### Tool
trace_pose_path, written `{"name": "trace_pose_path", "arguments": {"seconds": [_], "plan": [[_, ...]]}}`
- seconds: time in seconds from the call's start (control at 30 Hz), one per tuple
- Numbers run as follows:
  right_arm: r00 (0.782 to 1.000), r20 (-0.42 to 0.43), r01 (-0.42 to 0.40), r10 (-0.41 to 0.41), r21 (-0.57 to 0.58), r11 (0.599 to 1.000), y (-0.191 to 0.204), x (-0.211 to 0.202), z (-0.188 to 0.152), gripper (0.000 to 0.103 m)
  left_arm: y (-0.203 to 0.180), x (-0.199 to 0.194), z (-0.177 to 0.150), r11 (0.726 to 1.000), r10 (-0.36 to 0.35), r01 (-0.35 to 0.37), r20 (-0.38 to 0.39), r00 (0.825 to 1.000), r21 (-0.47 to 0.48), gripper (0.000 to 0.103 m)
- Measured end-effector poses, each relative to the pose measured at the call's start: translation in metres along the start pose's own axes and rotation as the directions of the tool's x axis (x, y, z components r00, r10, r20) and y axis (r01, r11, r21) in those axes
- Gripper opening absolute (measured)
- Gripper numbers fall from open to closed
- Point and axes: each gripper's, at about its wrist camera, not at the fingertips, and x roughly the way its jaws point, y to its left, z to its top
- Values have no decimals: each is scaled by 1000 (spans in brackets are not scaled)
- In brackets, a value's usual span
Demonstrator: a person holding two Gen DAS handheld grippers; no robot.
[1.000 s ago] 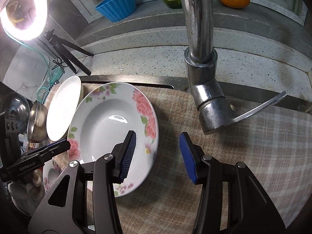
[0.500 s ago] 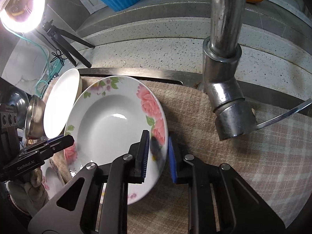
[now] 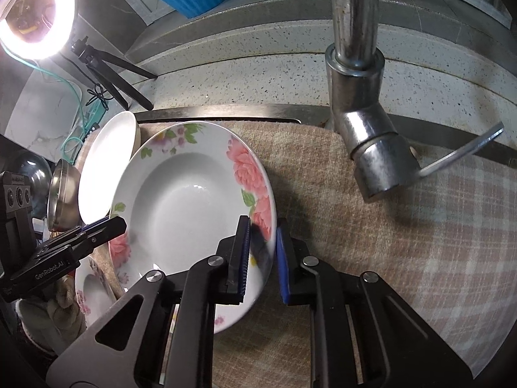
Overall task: Organize plates and bowls
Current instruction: 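Close both tools on the rose-pattern plate rim and lift it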
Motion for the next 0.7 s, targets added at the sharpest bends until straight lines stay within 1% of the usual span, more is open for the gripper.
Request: {"name": "trace_pose_path", "arguments": {"seconds": [0.43, 0.7], "plan": [[999, 34, -13, 13, -1, 1000, 12, -24, -14, 16, 1, -23, -9, 1000, -12, 12, 28, 1000, 18, 18], [999, 45, -5, 6, -19, 1000, 30, -35, -26, 16, 10, -42, -19, 1000, -19, 19, 48, 999, 18, 18]]}}
